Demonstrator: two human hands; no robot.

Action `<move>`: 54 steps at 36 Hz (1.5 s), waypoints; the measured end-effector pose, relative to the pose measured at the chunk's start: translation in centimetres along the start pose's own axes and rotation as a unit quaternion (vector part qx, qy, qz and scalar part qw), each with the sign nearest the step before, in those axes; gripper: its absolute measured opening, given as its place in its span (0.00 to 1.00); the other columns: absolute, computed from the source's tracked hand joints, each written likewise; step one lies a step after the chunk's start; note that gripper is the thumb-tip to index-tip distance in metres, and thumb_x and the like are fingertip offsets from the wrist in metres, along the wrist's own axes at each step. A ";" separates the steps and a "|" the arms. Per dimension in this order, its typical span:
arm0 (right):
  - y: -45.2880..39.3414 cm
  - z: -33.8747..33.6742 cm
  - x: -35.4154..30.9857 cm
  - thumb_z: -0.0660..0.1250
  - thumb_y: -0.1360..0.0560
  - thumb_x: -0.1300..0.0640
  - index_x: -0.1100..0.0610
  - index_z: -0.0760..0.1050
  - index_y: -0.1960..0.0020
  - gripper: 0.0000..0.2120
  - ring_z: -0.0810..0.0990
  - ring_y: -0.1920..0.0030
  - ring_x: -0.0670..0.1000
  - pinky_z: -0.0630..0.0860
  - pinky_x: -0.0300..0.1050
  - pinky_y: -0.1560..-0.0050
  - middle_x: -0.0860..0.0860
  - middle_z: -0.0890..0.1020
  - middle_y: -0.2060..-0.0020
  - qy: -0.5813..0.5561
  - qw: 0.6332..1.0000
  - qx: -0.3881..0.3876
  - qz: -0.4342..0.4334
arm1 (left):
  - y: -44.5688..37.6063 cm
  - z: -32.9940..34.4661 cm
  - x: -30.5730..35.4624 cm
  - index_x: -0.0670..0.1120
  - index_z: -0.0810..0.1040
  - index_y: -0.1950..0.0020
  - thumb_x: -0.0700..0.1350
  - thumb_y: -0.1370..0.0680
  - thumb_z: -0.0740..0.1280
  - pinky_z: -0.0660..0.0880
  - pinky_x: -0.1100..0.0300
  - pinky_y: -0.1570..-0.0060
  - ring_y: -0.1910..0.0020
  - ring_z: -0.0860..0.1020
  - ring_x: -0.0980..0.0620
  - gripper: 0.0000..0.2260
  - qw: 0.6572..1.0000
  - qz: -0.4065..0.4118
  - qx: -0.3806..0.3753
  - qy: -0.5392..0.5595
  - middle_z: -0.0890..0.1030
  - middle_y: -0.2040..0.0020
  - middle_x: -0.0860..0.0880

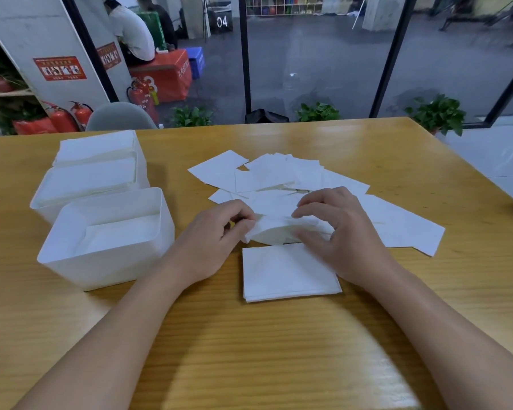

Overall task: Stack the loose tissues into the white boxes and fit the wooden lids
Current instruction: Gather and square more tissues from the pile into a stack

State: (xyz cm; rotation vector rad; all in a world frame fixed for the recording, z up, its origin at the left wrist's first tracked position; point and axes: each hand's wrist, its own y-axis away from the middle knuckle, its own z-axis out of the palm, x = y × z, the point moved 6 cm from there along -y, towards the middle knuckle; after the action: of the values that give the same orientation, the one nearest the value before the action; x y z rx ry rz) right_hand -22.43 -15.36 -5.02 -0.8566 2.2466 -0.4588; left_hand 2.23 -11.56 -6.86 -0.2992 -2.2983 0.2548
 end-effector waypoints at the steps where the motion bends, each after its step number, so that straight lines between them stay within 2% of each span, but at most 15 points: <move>1: 0.0 0.2 0.0 0.80 0.24 0.53 0.49 0.86 0.42 0.11 0.74 0.37 0.50 0.71 0.55 0.34 0.43 0.81 0.40 0.004 1.000 -0.012 -0.002 | 0.0 0.0 0.1 0.60 0.80 0.45 0.52 0.12 0.67 0.76 0.59 0.54 0.53 0.81 0.47 0.04 1.000 0.001 0.002 0.004 0.84 0.48 0.57; 7: 0.0 0.4 0.0 0.77 0.20 0.56 0.50 0.87 0.50 0.02 0.74 0.39 0.50 0.70 0.57 0.36 0.43 0.83 0.42 0.011 1.000 0.003 0.000 | 0.2 0.2 0.8 0.59 0.80 0.44 0.54 0.11 0.64 0.75 0.57 0.55 0.55 0.80 0.48 0.06 1.000 0.003 0.004 0.013 0.84 0.47 0.56; 10: -0.1 0.0 0.0 0.77 0.19 0.58 0.52 0.87 0.49 0.02 0.75 0.39 0.51 0.71 0.57 0.36 0.44 0.83 0.44 0.014 1.000 0.025 0.001 | 0.3 -0.4 1.9 0.60 0.81 0.37 0.59 0.11 0.61 0.71 0.69 0.46 0.41 0.80 0.56 0.11 0.999 0.019 0.045 0.019 0.83 0.40 0.60; 14: -0.1 -0.2 -0.7 0.75 0.18 0.59 0.52 0.83 0.48 0.03 0.76 0.41 0.52 0.71 0.57 0.37 0.44 0.83 0.44 0.020 0.999 0.037 -0.022 | 0.6 0.0 4.1 0.58 0.82 0.32 0.66 0.19 0.72 0.70 0.64 0.32 0.29 0.76 0.54 0.19 0.993 0.082 0.063 -0.051 0.80 0.34 0.64; 20: -0.2 0.1 -1.5 0.71 0.17 0.57 0.52 0.79 0.48 0.02 0.77 0.43 0.53 0.70 0.56 0.39 0.42 0.82 0.48 0.040 0.997 0.035 -0.056 | 0.7 1.2 6.1 0.51 0.86 0.39 0.63 0.25 0.82 0.75 0.54 0.37 0.38 0.80 0.55 0.21 0.977 0.148 0.096 -0.117 0.84 0.41 0.60; 23: -0.1 0.0 -1.7 0.69 0.17 0.55 0.52 0.79 0.48 0.02 0.78 0.44 0.53 0.70 0.56 0.38 0.41 0.82 0.50 0.037 0.997 0.041 -0.061 | 0.7 1.6 6.4 0.49 0.86 0.43 0.51 0.18 0.78 0.78 0.50 0.46 0.45 0.82 0.52 0.08 0.967 0.166 0.120 -0.154 0.86 0.47 0.57; 28: 0.0 0.0 -1.7 0.74 0.17 0.54 0.51 0.81 0.41 0.06 0.77 0.44 0.47 0.68 0.50 0.35 0.39 0.82 0.48 0.019 0.998 0.030 -0.057 | 0.8 0.4 5.4 0.47 0.88 0.43 0.43 0.15 0.73 0.77 0.65 0.44 0.45 0.83 0.59 0.04 0.966 0.135 0.192 -0.111 0.87 0.47 0.56; 30: 0.1 -0.2 -1.8 0.74 0.17 0.56 0.51 0.83 0.42 0.05 0.76 0.46 0.41 0.67 0.43 0.38 0.36 0.81 0.51 -0.007 0.998 0.037 -0.048 | 0.7 0.0 4.8 0.49 0.88 0.42 0.43 0.15 0.73 0.75 0.69 0.43 0.43 0.83 0.61 0.04 0.975 0.106 0.185 -0.063 0.87 0.46 0.59; 33: 0.2 -0.7 -1.1 0.74 0.16 0.56 0.47 0.84 0.46 0.04 0.77 0.51 0.40 0.68 0.31 0.51 0.37 0.83 0.54 -0.086 0.995 0.049 0.013 | 0.8 -0.6 4.1 0.51 0.88 0.42 0.45 0.15 0.73 0.74 0.72 0.44 0.42 0.84 0.61 0.05 0.982 0.066 0.178 -0.002 0.87 0.45 0.62; 36: -0.1 -1.2 -0.1 0.73 0.16 0.55 0.46 0.85 0.45 0.04 0.78 0.62 0.48 0.72 0.38 0.59 0.44 0.80 0.63 -0.190 0.980 0.011 0.063 | 0.9 -1.2 3.2 0.57 0.88 0.43 0.50 0.16 0.74 0.72 0.73 0.55 0.57 0.82 0.62 0.04 0.983 0.013 0.164 0.080 0.88 0.46 0.60; 38: -0.1 -1.3 0.6 0.72 0.15 0.56 0.48 0.85 0.42 0.05 0.77 0.67 0.51 0.73 0.40 0.62 0.49 0.77 0.67 -0.238 0.966 -0.039 0.094 | 0.7 -1.3 2.4 0.57 0.88 0.44 0.52 0.17 0.75 0.70 0.66 0.63 0.66 0.74 0.56 0.03 0.985 -0.012 0.119 0.128 0.88 0.49 0.55; 42: 0.2 -0.7 1.9 0.72 0.17 0.59 0.48 0.83 0.40 0.08 0.71 0.70 0.52 0.71 0.44 0.65 0.53 0.72 0.70 -0.265 0.942 -0.130 0.158 | 0.5 -0.6 0.9 0.54 0.88 0.43 0.52 0.18 0.76 0.76 0.61 0.65 0.66 0.75 0.53 0.05 0.983 -0.060 0.001 0.172 0.86 0.56 0.44; 45: 0.6 -0.4 2.4 0.73 0.19 0.58 0.45 0.83 0.40 0.11 0.72 0.70 0.51 0.70 0.45 0.66 0.50 0.75 0.71 -0.238 0.935 -0.190 0.184 | 0.5 0.1 0.2 0.55 0.87 0.40 0.51 0.17 0.75 0.75 0.61 0.64 0.69 0.75 0.52 0.06 0.980 -0.089 -0.050 0.170 0.81 0.61 0.41; 49: 0.7 -0.5 2.3 0.73 0.20 0.60 0.45 0.83 0.41 0.13 0.71 0.72 0.51 0.69 0.41 0.69 0.47 0.76 0.72 -0.233 0.928 -0.212 0.198 | 0.7 0.9 0.0 0.58 0.84 0.38 0.54 0.17 0.73 0.72 0.66 0.63 0.71 0.75 0.52 0.08 0.981 -0.096 -0.096 0.138 0.74 0.68 0.51; 54: 0.7 -0.8 2.4 0.72 0.21 0.62 0.45 0.84 0.44 0.12 0.67 0.72 0.52 0.66 0.41 0.70 0.49 0.75 0.73 -0.224 0.924 -0.223 0.213 | 0.8 1.1 0.4 0.58 0.84 0.39 0.55 0.16 0.73 0.69 0.65 0.66 0.72 0.72 0.51 0.07 0.982 -0.096 -0.089 0.137 0.73 0.70 0.49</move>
State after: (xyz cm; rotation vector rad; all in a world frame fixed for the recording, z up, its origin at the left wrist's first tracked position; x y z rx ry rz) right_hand -24.64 -16.43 -5.92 -0.5775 2.0348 0.4312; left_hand 1.28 -10.74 -7.54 -0.1880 -2.0614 -0.0870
